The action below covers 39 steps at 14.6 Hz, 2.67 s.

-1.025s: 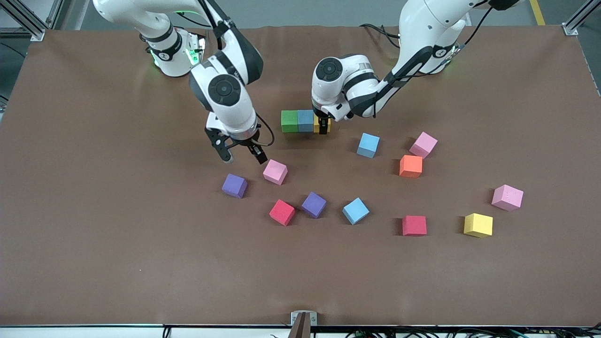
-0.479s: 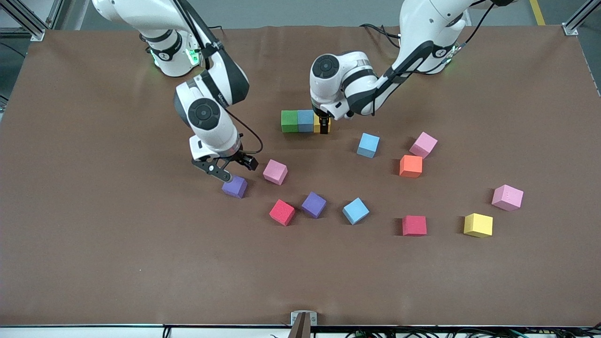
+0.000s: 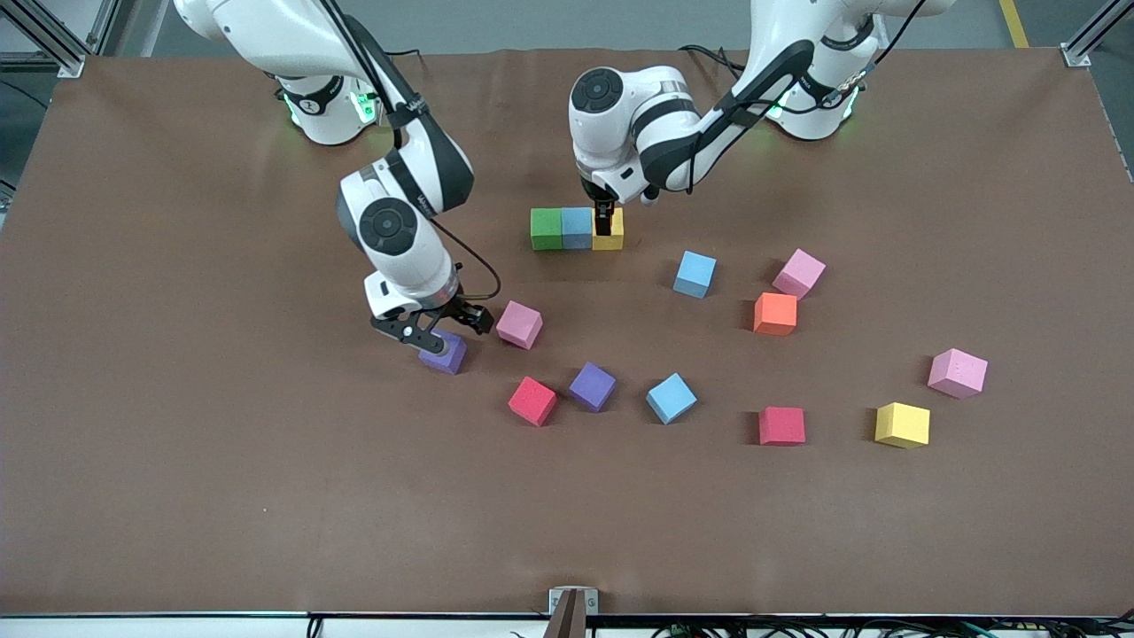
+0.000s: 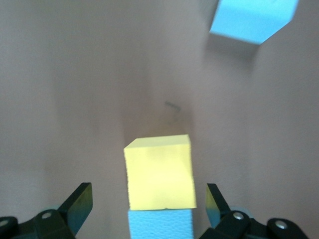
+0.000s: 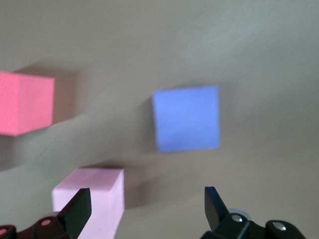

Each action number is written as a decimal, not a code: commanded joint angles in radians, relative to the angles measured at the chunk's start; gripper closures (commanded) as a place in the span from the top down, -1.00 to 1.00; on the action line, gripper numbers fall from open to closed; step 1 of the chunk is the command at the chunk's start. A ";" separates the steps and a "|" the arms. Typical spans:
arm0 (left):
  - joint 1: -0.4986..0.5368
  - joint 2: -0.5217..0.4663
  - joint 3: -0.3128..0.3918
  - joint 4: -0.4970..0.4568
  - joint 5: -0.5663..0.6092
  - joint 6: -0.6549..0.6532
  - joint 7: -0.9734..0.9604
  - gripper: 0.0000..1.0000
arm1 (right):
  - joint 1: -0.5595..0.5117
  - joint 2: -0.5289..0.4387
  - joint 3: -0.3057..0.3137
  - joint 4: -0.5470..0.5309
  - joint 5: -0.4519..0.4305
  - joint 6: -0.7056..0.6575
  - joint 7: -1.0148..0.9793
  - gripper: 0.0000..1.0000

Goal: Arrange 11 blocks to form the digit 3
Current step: 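Grasp the pink block with the right gripper while the left gripper releases yellow, then lift the pink block with the right gripper while the left gripper reaches blue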

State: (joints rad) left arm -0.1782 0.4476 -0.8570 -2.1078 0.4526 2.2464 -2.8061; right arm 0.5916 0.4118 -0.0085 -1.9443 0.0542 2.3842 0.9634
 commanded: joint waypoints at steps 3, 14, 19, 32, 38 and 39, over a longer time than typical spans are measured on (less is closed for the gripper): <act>0.002 0.003 -0.019 0.184 0.063 -0.188 -0.031 1.00 | 0.102 0.114 -0.001 0.088 0.004 0.056 0.156 1.00; 0.212 0.019 0.013 0.370 0.064 -0.277 0.603 1.00 | 0.137 0.180 -0.007 0.130 -0.042 0.056 0.195 0.98; 0.316 0.020 0.013 0.417 0.064 -0.303 0.916 1.00 | 0.128 0.203 -0.022 0.134 -0.056 0.056 0.198 0.50; 0.283 0.304 0.110 0.689 0.060 -0.289 1.344 1.00 | 0.207 0.127 -0.004 0.076 -0.071 0.058 -0.144 -0.93; 0.218 0.385 0.187 0.718 0.057 -0.160 1.402 0.98 | 0.238 0.065 -0.004 -0.037 -0.071 0.108 -0.141 -0.96; 0.214 0.404 0.188 0.727 0.057 -0.157 1.402 0.96 | 0.241 0.065 -0.004 -0.053 -0.071 0.125 -0.141 -0.96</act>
State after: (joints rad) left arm 0.0505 0.7931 -0.6717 -1.4358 0.4942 2.0791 -1.4173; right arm 0.8271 0.5285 -0.0098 -1.9109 -0.0052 2.4663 0.8318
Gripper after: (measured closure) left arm 0.009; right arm 0.410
